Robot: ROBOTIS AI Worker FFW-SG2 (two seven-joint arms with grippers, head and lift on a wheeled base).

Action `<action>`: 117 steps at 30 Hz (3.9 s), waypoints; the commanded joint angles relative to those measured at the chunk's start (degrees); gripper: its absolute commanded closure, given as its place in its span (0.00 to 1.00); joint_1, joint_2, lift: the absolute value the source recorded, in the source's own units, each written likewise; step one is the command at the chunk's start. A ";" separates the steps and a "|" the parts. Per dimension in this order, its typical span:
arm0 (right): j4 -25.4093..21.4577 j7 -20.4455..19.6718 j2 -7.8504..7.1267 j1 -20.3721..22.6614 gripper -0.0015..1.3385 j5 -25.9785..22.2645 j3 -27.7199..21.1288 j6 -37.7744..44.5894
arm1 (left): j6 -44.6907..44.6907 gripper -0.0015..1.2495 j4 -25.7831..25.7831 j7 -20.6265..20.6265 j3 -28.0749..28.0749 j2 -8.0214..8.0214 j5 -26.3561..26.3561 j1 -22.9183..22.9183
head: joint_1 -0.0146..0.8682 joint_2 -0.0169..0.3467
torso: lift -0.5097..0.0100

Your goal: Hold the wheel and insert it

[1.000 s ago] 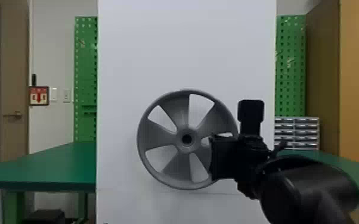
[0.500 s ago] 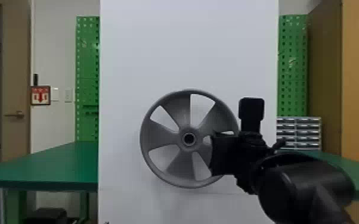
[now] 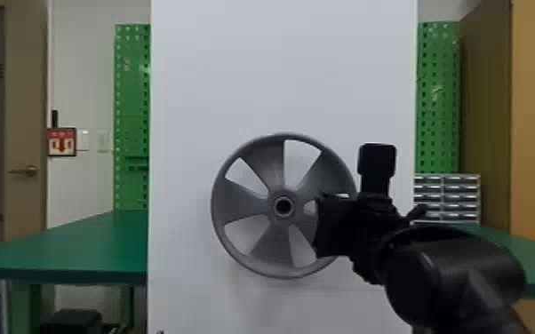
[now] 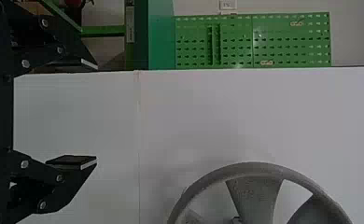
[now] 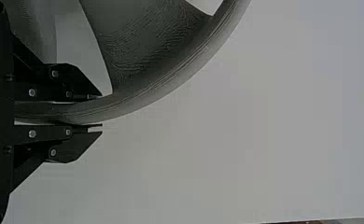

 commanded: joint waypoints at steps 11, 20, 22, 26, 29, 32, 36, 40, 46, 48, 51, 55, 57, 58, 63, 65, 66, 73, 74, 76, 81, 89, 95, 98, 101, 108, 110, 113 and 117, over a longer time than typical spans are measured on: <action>-0.07 -2.00 0.05 0.49 0.79 -0.99 -0.08 -0.57 | 0.00 0.44 0.00 0.00 0.10 0.00 0.12 0.00 | 0.02 0.31 | 0.06; 0.46 1.95 0.05 0.67 0.11 -0.37 -0.70 -1.36 | 0.00 0.44 0.00 0.00 0.01 0.00 0.04 0.00 | 0.02 0.31 | 0.06; 0.64 2.92 0.05 0.67 0.00 0.16 -0.79 -1.36 | 0.00 0.44 0.00 0.09 0.10 0.00 0.04 0.00 | 0.02 0.31 | 0.06; 0.81 4.41 0.05 0.76 0.00 0.60 -0.87 -1.80 | 0.00 0.44 0.00 0.09 0.10 0.00 0.04 0.00 | 0.02 0.31 | 0.06; 1.08 5.38 0.05 0.67 0.00 0.95 -0.87 -1.89 | 0.00 0.44 0.00 0.09 0.10 0.00 0.04 0.00 | 0.02 0.31 | 0.06; 1.16 5.91 0.05 0.76 0.00 1.04 -0.96 -2.06 | 0.00 0.44 0.00 0.09 0.10 0.00 0.04 0.00 | 0.02 0.31 | 0.06; 1.16 6.44 0.05 0.76 0.00 1.12 -0.96 -2.15 | 0.00 0.44 0.00 0.09 0.10 0.00 0.04 0.00 | 0.02 0.31 | 0.06; 1.16 6.70 0.05 0.85 0.00 1.12 -0.96 -2.50 | 0.00 0.44 0.00 0.09 0.10 0.00 0.04 0.09 | 0.02 0.31 | 0.06; 1.16 6.88 0.05 1.02 0.00 1.12 -0.87 -2.86 | 0.00 0.44 0.00 0.09 0.19 0.00 0.12 0.09 | 0.02 0.31 | 0.06; 0.81 7.05 0.05 1.20 0.00 1.04 -0.87 -2.94 | 0.00 0.44 0.00 0.09 0.19 0.00 0.12 0.09 | 0.02 0.31 | 0.06; -0.59 7.14 0.05 1.81 0.00 0.95 -0.61 -2.94 | 0.00 0.44 0.00 0.09 0.28 0.00 0.12 0.17 | 0.02 0.31 | 0.06; -4.29 7.23 0.05 3.48 0.00 0.51 0.27 -2.77 | 0.00 0.44 0.00 0.09 0.36 0.00 0.12 0.26 | 0.02 0.31 | 0.06; -6.48 7.93 0.05 4.54 0.00 0.51 0.71 -2.68 | 0.00 0.44 0.00 0.09 0.36 0.00 0.12 0.26 | 0.02 0.31 | 0.06; -7.98 8.81 0.05 5.42 0.00 0.51 0.71 -2.59 | 0.00 0.44 0.00 0.09 0.36 0.00 0.12 0.26 | 0.02 0.31 | 0.06; -15.27 12.50 0.05 10.34 0.00 2.97 1.15 -2.24 | 0.00 0.44 -0.18 0.09 0.28 0.00 0.56 0.17 | 0.02 0.31 | 0.06; -17.21 14.26 0.05 12.62 0.00 4.11 0.97 -3.03 | -0.09 0.44 -0.35 0.09 0.45 -0.09 0.74 0.17 | 0.02 0.31 | 0.06; -18.00 15.58 0.05 13.94 0.00 4.64 0.71 -3.29 | -0.09 0.44 -0.53 0.09 0.45 0.00 0.74 0.17 | 0.02 0.31 | 0.06; -21.78 20.41 0.05 21.50 0.00 7.98 0.44 -6.63 | -0.09 0.44 -1.49 0.09 0.80 0.00 0.91 0.17 | 0.02 0.31 | 0.06; -22.57 20.94 0.05 22.47 0.00 8.95 0.44 -6.90 | -0.09 0.44 -1.49 0.09 0.72 -0.09 1.00 0.17 | 0.02 0.31 | 0.06; -23.89 21.64 0.05 24.40 0.00 10.62 0.44 -7.51 | -0.09 0.44 -1.49 0.09 0.45 -0.09 1.00 0.09 | 0.02 0.31 | 0.06; -25.29 24.19 0.05 28.71 0.00 11.67 0.09 -9.89 | -0.09 0.44 -1.76 0.09 0.63 -0.09 1.27 0.09 | 0.02 0.31 | 0.06; -25.38 28.32 -2.11 35.21 0.00 14.75 -2.02 -14.98 | -0.35 0.44 -2.02 0.09 0.72 -0.09 1.62 -0.09 | 0.02 0.31 | 0.06; -25.38 31.13 -3.08 41.10 0.00 18.09 -4.39 -19.47 | -0.79 0.44 -2.29 0.09 0.80 -0.09 2.06 -0.09 | 0.02 0.31 | 0.06; -25.12 31.84 -3.52 43.38 0.00 18.79 -5.18 -21.66 | -0.88 0.44 -2.37 0.09 0.80 -0.09 2.23 -0.09 | 0.02 0.31 | 0.06; -24.50 32.36 -4.05 45.49 0.00 18.79 -5.80 -23.42 | -0.97 0.44 -2.37 0.09 0.80 -0.09 2.23 -0.09 | 0.02 0.31 | 0.06; -21.95 33.51 -5.01 49.45 0.00 18.79 -7.38 -27.82 | -1.14 0.44 -2.37 0.09 0.98 -0.09 2.50 0.00 | 0.02 0.32 | 0.06; -21.25 33.51 -5.10 50.42 0.00 18.79 -7.73 -29.22 | -1.23 0.44 -2.46 0.09 0.98 -0.09 2.50 0.09 | 0.02 0.32 | 0.06; -19.84 33.86 -5.28 51.56 0.00 18.79 -8.17 -31.16 | -1.32 0.44 -2.64 0.09 1.16 -0.09 2.50 0.17 | 0.02 0.32 | 0.06; -18.35 34.12 -5.54 53.14 0.00 18.79 -8.61 -32.47 | -1.41 0.44 -2.81 0.09 1.24 -0.09 2.50 0.26 | 0.02 0.32 | 0.06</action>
